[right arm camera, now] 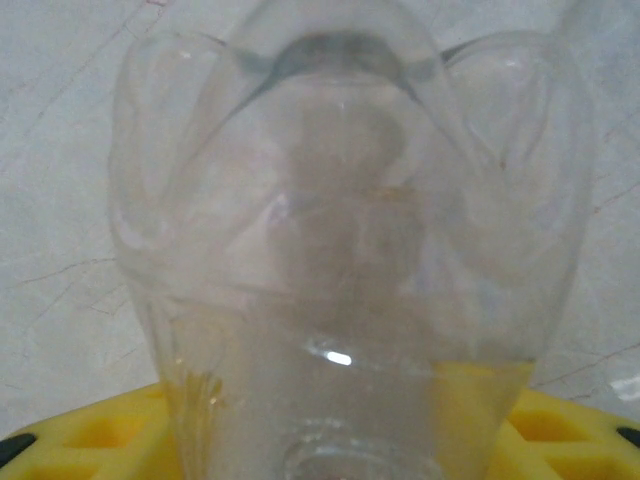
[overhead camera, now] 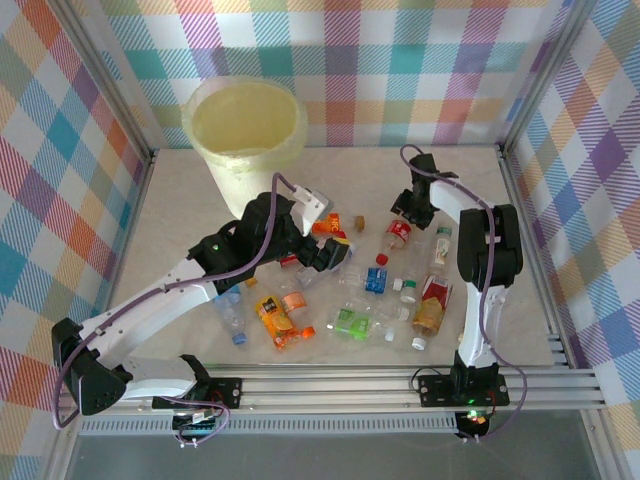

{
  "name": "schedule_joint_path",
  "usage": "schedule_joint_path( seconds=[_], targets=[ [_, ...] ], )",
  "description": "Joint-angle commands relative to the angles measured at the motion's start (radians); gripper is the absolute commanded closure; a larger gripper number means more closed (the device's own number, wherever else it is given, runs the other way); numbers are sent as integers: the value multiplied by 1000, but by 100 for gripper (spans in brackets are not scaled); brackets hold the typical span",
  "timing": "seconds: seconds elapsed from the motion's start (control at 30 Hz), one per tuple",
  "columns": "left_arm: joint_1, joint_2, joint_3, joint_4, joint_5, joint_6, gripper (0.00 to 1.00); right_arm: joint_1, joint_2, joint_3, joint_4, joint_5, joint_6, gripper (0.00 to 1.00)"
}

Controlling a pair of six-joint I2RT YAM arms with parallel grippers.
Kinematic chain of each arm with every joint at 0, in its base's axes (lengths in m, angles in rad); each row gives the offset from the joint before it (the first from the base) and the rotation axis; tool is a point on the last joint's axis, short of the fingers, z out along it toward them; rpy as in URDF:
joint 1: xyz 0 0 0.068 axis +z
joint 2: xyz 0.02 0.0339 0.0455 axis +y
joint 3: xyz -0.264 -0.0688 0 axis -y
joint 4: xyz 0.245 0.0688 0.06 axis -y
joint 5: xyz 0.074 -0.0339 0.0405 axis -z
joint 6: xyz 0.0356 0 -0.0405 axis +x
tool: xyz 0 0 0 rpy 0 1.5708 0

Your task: Put the plastic bottles in the bin

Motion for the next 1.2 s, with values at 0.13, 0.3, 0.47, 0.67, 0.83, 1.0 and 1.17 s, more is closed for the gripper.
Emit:
schedule_joint_path(
  seconds=[0.13,0.3,0.47,0.67,0.83,1.0,1.17],
  targets=[
    [-13,19,-3,-16,-1,10,0,13,-55,73,24,-15,-12,45],
    [-12,16,0,-17,-1,11,0,26,-125,57,31,-7,-30,45],
    [-13,29,0,-13,-23,9,0,71,-203,61,20,24,-75,44],
    [-13,41,0,-2,-28,-15,0,148,-300,36,30,52,-108,44],
    [-13,68,45,-24,-50,-62,0,205,-395,-16,49,61,-120,44],
    [-12,97,168,-120,-23,-132,0,240,-485,-42,47,46,-135,44],
    [-13,89,190,-161,-7,-226,0,252,-571,-89,67,-6,-137,44]
  ],
)
